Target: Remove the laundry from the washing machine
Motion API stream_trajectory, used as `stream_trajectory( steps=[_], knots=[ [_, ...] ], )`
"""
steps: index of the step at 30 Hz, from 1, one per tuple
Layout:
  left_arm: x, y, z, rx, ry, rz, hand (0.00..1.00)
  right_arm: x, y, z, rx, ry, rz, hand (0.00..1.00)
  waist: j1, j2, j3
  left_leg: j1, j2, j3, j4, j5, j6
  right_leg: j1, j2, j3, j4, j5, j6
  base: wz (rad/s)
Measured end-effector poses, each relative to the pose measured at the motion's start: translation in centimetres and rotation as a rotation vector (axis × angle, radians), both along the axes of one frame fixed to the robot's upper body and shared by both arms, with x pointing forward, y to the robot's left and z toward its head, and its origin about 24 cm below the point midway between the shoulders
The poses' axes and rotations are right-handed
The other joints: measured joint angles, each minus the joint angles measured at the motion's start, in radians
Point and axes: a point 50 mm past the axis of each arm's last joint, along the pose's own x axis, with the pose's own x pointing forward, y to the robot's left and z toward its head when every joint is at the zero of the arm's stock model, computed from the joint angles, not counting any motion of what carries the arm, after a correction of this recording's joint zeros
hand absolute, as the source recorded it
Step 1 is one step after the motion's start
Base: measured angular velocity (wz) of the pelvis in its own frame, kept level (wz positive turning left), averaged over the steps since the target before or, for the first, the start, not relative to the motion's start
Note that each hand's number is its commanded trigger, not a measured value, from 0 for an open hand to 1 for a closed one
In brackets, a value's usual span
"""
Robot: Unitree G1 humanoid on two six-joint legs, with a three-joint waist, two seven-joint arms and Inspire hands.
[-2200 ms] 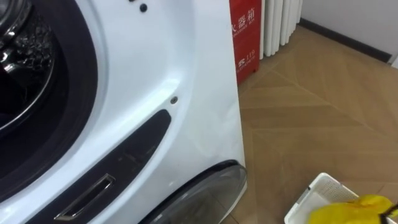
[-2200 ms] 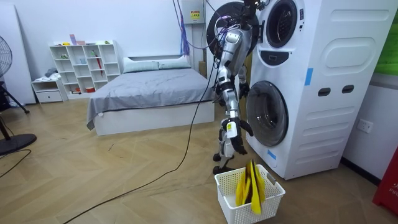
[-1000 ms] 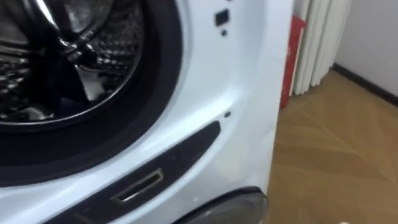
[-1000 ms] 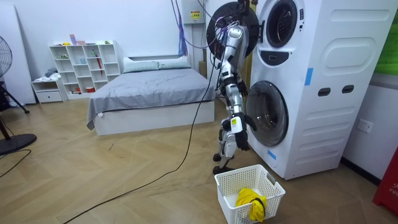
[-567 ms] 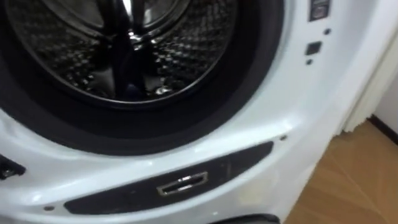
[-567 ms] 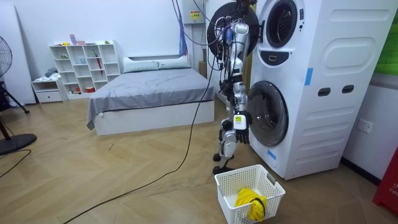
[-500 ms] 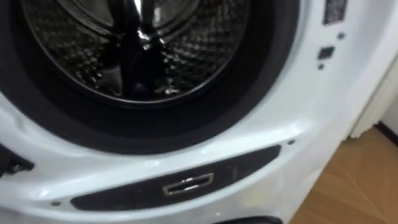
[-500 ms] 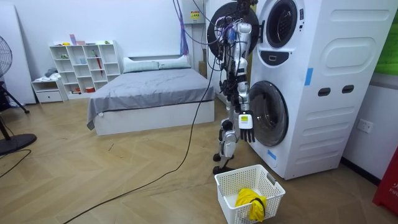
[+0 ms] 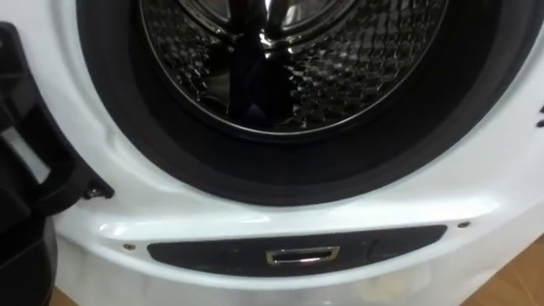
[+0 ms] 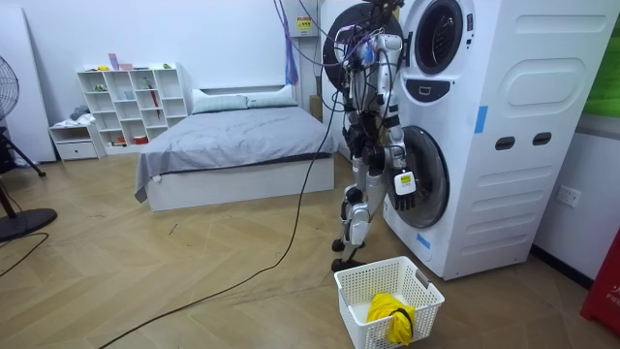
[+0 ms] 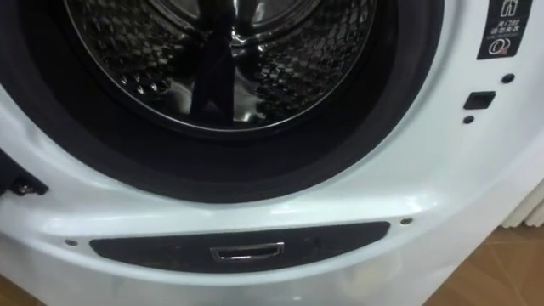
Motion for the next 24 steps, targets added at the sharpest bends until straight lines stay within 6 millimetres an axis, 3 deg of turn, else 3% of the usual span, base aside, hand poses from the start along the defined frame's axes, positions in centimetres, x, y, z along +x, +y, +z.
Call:
stream_trajectory(
  steps=[9,15,24],
  knots=[
    [-0.01,0.07,0.00,0.004,0.003,-0.003,0.00,-0.22,0.27,-0.07,0.009,0.004,0.036,0.00,0.009,-0.003,0.0009,0.012,-0.006,-0.015,0.006,-0.001,0.000,0.031,-0.002,-0.004,-0.013,0.000,0.000,0.04],
    [-0.23,0.08,-0.13,0.008,0.020,-0.006,0.00,-0.25,0.35,-0.09,0.025,0.002,0.032,0.00,0.010,0.005,0.0033,0.014,-0.005,-0.015,0.016,-0.006,0.000,0.039,-0.001,-0.002,-0.010,0.003,0.000,0.00],
    [-0.60,0.57,-0.02,0.046,0.021,0.027,0.00,-0.10,0.28,0.02,0.043,-0.013,0.055,0.00,0.009,0.025,-0.0012,0.012,0.001,-0.016,0.050,-0.017,-0.002,0.048,0.005,0.006,-0.012,0.002,-0.001,0.00]
  ],
)
